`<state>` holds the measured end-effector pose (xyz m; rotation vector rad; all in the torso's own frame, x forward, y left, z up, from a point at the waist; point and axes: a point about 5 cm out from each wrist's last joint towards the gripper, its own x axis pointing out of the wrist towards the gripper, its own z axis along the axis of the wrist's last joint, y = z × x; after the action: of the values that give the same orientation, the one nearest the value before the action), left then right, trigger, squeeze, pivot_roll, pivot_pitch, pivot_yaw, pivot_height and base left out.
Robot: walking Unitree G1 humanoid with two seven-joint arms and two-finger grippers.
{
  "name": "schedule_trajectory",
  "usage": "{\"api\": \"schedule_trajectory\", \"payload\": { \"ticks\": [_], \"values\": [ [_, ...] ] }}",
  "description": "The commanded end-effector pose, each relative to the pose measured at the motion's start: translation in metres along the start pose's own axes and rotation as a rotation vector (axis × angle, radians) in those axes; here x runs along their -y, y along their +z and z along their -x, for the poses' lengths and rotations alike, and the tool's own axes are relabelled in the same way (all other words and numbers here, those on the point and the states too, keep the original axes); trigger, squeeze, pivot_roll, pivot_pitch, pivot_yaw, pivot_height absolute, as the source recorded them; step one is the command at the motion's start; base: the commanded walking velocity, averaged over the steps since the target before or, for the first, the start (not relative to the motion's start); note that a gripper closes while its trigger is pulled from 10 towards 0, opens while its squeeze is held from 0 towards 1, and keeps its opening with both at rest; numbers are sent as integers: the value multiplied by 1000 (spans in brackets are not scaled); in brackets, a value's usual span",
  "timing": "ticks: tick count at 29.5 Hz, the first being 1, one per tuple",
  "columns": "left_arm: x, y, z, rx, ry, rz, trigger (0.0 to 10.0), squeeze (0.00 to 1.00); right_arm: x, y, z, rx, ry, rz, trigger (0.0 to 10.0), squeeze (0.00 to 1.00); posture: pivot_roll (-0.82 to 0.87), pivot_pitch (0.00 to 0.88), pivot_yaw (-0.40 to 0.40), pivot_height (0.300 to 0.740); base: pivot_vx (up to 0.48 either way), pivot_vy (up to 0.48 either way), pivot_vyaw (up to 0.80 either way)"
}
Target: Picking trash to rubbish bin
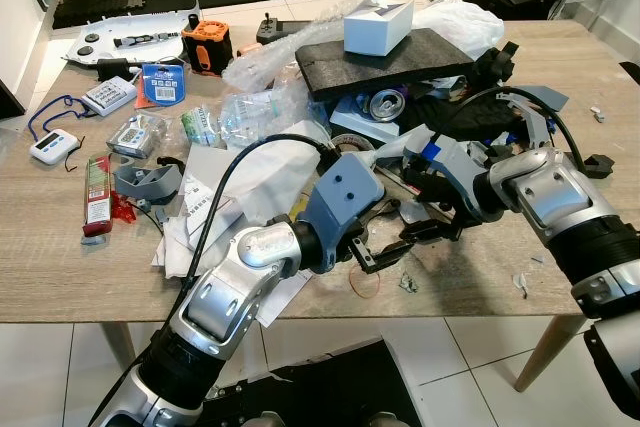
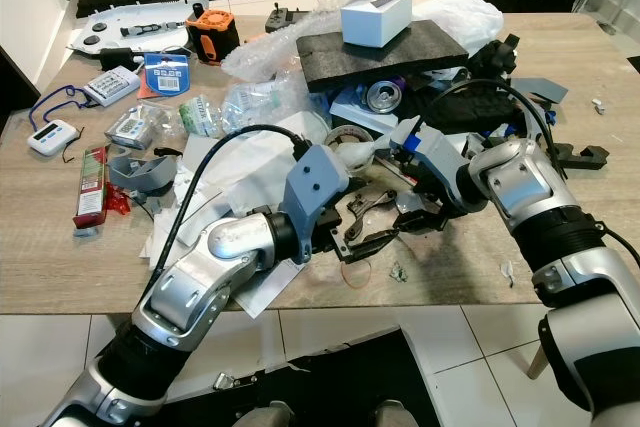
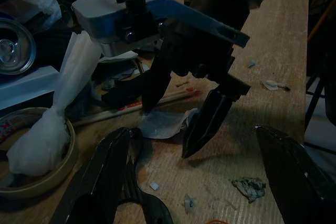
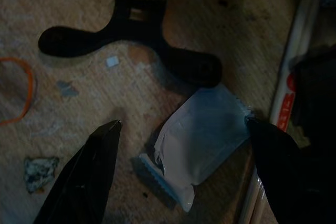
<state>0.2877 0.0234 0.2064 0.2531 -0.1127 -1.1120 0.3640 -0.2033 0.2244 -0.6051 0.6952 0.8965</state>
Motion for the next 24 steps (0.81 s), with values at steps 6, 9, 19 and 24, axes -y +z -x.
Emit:
{"api": "schedule_trajectory", "payload": {
  "ticks": [6,9,19,24],
  "values": [
    [2,-9,1,-38,-27,3,10000,0,-1,-8,3,-103,17,30,10000,114,7,242,59,740,0,0,0],
    [2,-9,1,-38,-28,3,10000,0,-3,-11,2,-127,33,40,10000,0,5,242,59,740,0,0,0],
    [1,-9,-1,-38,-21,5,10000,0,-8,-10,2,-125,96,23,0,0,-2,243,51,740,0,0,0],
    [1,-9,-1,-36,-18,7,10000,0,-10,-9,1,-124,117,25,0,0,-6,243,46,740,0,0,0]
  ]
}}
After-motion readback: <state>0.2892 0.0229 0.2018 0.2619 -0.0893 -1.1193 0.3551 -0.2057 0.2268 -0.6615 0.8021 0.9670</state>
